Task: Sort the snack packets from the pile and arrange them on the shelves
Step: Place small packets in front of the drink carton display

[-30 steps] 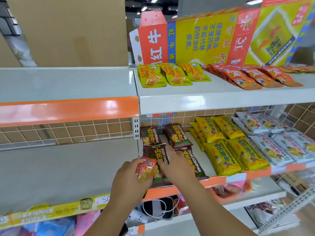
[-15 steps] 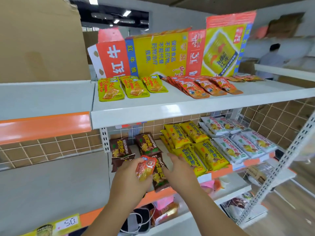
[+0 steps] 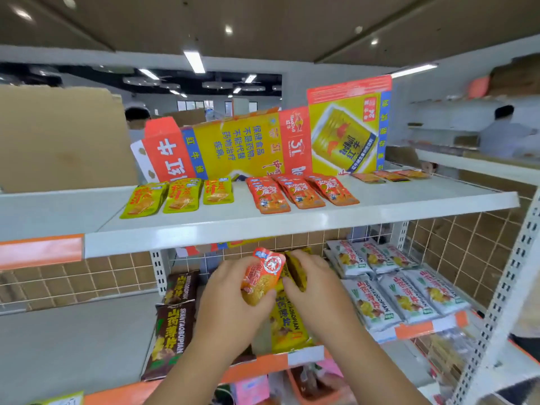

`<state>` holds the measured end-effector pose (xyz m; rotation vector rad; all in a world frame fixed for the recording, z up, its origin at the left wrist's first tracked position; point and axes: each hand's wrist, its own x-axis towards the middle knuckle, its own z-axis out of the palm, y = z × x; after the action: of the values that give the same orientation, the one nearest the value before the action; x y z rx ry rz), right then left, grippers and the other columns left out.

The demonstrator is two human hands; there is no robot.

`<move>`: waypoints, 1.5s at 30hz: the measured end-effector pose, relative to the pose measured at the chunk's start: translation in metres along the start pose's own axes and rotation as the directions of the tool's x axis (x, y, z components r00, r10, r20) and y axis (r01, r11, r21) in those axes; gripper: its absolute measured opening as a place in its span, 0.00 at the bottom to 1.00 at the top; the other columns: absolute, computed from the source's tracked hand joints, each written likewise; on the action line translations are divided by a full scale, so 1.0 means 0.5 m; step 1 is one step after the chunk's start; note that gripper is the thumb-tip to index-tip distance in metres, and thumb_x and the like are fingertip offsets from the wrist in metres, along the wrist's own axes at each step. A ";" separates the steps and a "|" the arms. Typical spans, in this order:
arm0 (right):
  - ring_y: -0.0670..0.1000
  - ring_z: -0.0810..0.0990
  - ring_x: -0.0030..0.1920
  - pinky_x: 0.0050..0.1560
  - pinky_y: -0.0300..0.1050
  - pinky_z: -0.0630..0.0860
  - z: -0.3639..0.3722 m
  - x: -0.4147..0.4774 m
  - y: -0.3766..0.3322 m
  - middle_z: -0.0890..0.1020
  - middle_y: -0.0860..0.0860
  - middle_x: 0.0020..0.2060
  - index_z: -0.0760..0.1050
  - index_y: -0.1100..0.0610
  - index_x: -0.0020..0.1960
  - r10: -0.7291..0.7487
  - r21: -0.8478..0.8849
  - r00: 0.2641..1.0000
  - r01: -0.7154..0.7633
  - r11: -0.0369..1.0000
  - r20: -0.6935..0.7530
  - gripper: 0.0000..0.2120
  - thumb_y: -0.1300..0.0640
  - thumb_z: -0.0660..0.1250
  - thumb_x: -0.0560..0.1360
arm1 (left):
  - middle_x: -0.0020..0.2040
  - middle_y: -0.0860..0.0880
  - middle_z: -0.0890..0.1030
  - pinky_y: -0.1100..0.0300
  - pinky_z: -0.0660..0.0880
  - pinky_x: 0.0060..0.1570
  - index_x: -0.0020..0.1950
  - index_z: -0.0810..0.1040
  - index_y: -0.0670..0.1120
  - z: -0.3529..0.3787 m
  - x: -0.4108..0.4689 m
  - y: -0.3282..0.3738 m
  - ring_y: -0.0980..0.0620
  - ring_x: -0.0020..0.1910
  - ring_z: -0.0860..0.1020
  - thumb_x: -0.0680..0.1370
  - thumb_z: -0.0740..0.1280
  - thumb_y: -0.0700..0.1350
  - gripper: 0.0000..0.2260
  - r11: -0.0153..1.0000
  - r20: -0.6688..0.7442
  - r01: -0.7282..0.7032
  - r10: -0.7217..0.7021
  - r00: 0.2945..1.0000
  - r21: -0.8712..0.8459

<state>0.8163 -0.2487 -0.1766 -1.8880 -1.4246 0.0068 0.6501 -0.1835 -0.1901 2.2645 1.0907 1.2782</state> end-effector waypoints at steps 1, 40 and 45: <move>0.49 0.74 0.64 0.59 0.46 0.73 -0.033 0.004 0.002 0.74 0.46 0.65 0.68 0.43 0.73 -0.036 0.009 0.999 0.037 0.999 -0.022 0.25 0.46 0.66 0.76 | 0.55 0.63 0.75 0.61 0.72 0.54 0.64 0.77 0.59 0.003 0.008 0.035 0.60 0.54 0.74 0.69 0.77 0.54 0.24 1.000 -0.022 -0.028 0.028 0.999 -0.006; 0.54 0.80 0.49 0.52 0.50 0.79 -0.585 0.520 0.386 0.82 0.52 0.55 0.76 0.51 0.62 0.123 -0.352 0.987 -0.151 0.924 -0.102 0.16 0.49 0.67 0.75 | 0.50 0.51 0.78 0.59 0.71 0.42 0.51 0.76 0.50 0.411 0.625 0.496 0.49 0.47 0.76 0.74 0.68 0.63 0.17 0.947 0.417 -0.105 -0.032 0.908 0.303; 0.52 0.78 0.48 0.45 0.44 0.74 -0.603 0.637 0.444 0.80 0.50 0.54 0.77 0.51 0.61 0.081 -0.396 0.992 -0.035 0.918 0.100 0.14 0.48 0.66 0.77 | 0.33 0.49 0.74 0.60 0.66 0.29 0.36 0.75 0.47 0.503 0.669 0.510 0.52 0.31 0.73 0.71 0.69 0.60 0.17 0.904 0.374 -0.005 -0.172 0.911 0.428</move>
<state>1.2477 -0.1735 0.0467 -2.2901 -1.5323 -0.1563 1.0802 -0.0788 0.0202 2.5892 1.3814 0.5206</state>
